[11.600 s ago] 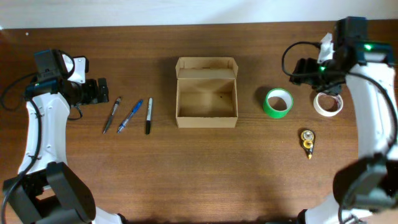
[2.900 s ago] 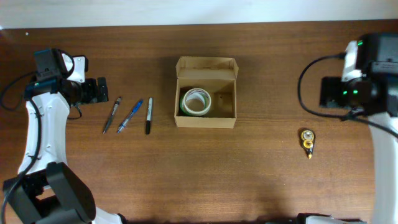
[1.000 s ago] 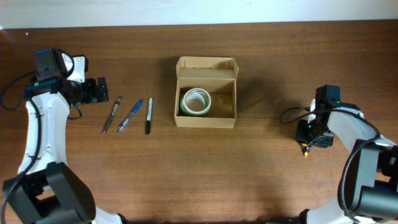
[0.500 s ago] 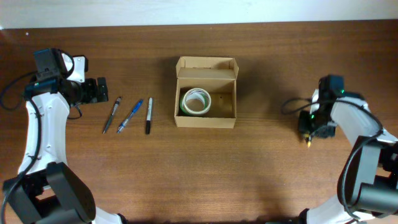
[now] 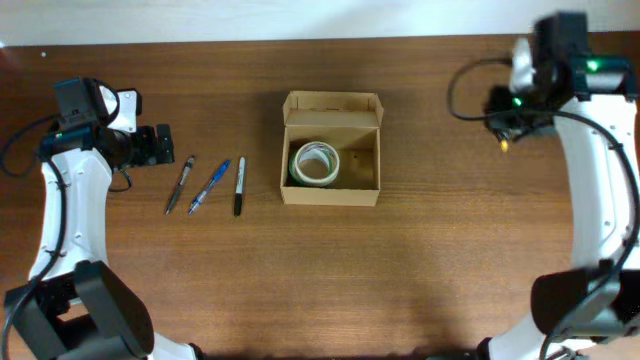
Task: Pack container
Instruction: 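Carry the correction tape left and lower it into the box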
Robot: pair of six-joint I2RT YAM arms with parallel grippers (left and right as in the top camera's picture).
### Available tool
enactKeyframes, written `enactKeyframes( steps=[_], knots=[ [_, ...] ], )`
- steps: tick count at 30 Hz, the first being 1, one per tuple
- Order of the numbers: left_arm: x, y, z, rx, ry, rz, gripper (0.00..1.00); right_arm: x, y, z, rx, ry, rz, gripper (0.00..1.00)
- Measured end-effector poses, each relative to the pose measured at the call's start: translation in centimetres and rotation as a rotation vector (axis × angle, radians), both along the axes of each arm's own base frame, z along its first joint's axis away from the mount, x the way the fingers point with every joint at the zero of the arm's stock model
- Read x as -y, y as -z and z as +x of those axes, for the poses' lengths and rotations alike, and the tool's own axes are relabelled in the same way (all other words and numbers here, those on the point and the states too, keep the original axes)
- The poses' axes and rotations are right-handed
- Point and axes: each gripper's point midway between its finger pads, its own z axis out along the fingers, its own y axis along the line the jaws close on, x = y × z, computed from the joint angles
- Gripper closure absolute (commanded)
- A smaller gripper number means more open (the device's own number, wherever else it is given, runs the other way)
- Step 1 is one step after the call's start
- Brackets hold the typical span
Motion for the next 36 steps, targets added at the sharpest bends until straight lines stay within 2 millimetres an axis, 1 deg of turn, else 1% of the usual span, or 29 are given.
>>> enactKeyframes(
  steps=[1, 3, 4, 6, 7, 8, 11, 13, 15, 17, 18, 20, 21, 22, 25, 26, 28, 30, 36],
  knots=[
    [0.0, 0.0, 0.0, 0.0, 0.0, 0.0, 0.01, -1.7, -1.7, 0.3, 0.041, -0.05, -0.003, 0.66],
    [0.0, 0.0, 0.0, 0.0, 0.0, 0.0, 0.01, -5.0, -4.0, 0.4, 0.099, -0.149, -0.01, 0.69],
    [0.0, 0.0, 0.0, 0.0, 0.0, 0.0, 0.01, -7.1, -5.4, 0.5, 0.141, -0.213, -0.014, 0.7],
    [0.0, 0.0, 0.0, 0.0, 0.0, 0.0, 0.01, -10.5, -7.0, 0.3, 0.199, -0.319, -0.024, 0.73],
    [0.0, 0.0, 0.0, 0.0, 0.0, 0.0, 0.0, -12.6, -7.6, 0.0, 0.226, -0.387, -0.031, 0.73],
    [0.0, 0.0, 0.0, 0.0, 0.0, 0.0, 0.01, -14.6, -7.9, -0.4, 0.242, -0.45, -0.043, 0.73],
    [0.0, 0.0, 0.0, 0.0, 0.0, 0.0, 0.01, -19.2, -7.6, -1.8, 0.258, -0.614, -0.075, 0.75],
    [0.0, 0.0, 0.0, 0.0, 0.0, 0.0, 0.01, -21.4, -7.1, -2.2, 0.265, -0.697, -0.094, 0.75],
    [0.0, 0.0, 0.0, 0.0, 0.0, 0.0, 0.01, -23.3, -5.9, -1.9, 0.26, -0.758, -0.115, 0.75],
    [0.0, 0.0, 0.0, 0.0, 0.0, 0.0, 0.0, -24.4, -4.2, -1.3, 0.237, -0.789, -0.135, 0.82],
    [0.0, 0.0, 0.0, 0.0, 0.0, 0.0, 0.01, -24.9, -2.8, -0.6, 0.215, -0.8, -0.148, 0.83],
    [0.0, 0.0, 0.0, 0.0, 0.0, 0.0, 0.01, -25.5, 0.1, 0.5, 0.161, -0.814, -0.17, 0.83],
    [0.0, 0.0, 0.0, 0.0, 0.0, 0.0, 0.01, -25.6, 1.3, 0.8, 0.136, -0.818, -0.177, 0.83],
    [0.0, 0.0, 0.0, 0.0, 0.0, 0.0, 0.01, -25.8, 3.1, 1.1, 0.098, -0.825, -0.187, 0.83],
    [0.0, 0.0, 0.0, 0.0, 0.0, 0.0, 0.01, -26.3, 7.4, 1.6, 0.007, -0.84, -0.198, 0.82],
    [0.0, 0.0, 0.0, 0.0, 0.0, 0.0, 0.01, -26.4, 8.3, 1.7, -0.014, -0.844, -0.198, 0.82],
    [0.0, 0.0, 0.0, 0.0, 0.0, 0.0, 0.01, -26.5, 9.7, 1.7, -0.044, -0.849, -0.196, 0.82],
    [0.0, 0.0, 0.0, 0.0, 0.0, 0.0, 0.01, -26.6, 10.6, 1.7, -0.063, -0.851, -0.195, 0.82],
    [0.0, 0.0, 0.0, 0.0, 0.0, 0.0, 0.01, -26.8, 11.2, 1.1, -0.094, -0.88, -0.178, 0.79]
  ],
)
